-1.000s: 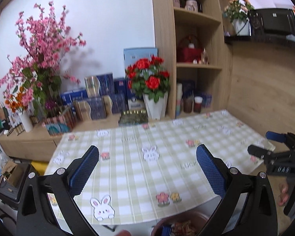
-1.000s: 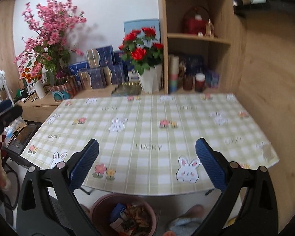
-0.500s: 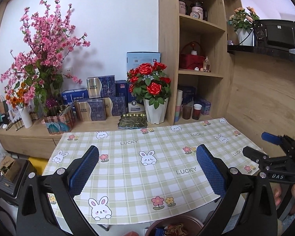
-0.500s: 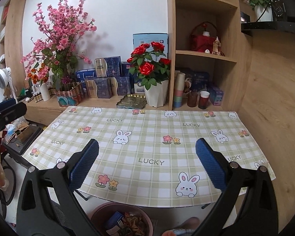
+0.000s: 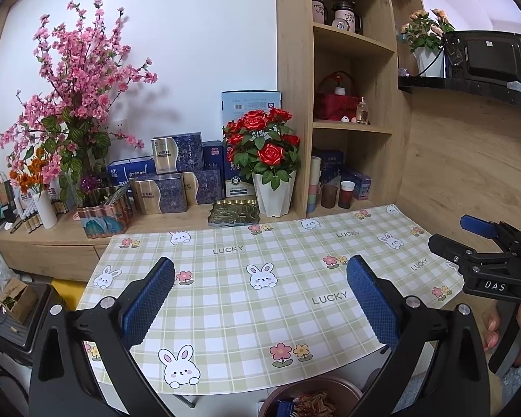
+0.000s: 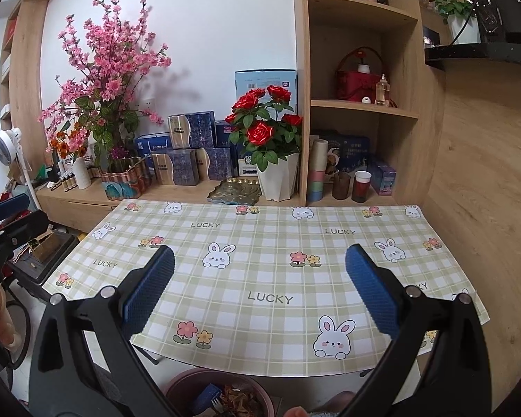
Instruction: Collect trash
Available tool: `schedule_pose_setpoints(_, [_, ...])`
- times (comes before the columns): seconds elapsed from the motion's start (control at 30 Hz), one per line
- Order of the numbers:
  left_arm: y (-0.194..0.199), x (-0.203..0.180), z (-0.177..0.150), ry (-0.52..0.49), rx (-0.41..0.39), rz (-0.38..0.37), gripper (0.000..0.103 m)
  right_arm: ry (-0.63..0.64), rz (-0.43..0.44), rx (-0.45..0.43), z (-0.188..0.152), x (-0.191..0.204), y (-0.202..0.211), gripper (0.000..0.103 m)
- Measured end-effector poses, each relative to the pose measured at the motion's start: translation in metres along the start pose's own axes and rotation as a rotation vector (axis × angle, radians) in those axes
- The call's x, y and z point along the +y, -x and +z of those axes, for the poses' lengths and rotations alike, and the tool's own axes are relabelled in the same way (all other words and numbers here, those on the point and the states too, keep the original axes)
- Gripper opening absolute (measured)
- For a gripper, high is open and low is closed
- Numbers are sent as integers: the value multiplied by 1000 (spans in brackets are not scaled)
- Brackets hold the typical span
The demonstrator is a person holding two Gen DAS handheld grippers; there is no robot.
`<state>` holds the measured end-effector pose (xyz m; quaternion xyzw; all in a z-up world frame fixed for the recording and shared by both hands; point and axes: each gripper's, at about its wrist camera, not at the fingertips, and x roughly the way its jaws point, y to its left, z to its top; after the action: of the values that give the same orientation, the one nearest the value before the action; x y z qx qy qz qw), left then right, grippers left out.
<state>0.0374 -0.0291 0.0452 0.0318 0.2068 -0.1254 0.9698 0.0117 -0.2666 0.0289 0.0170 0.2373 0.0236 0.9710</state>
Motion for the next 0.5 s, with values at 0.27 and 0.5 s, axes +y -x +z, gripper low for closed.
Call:
schedule_pose_setpoints(0.27, [3,2,0,-4,-7,6,97,30,-14,-13,1,7,3,97])
schedule_pose_setpoints(0.5, [3,3,-2,-11,-5,16,97,31,-20,-21,2,8,6,97])
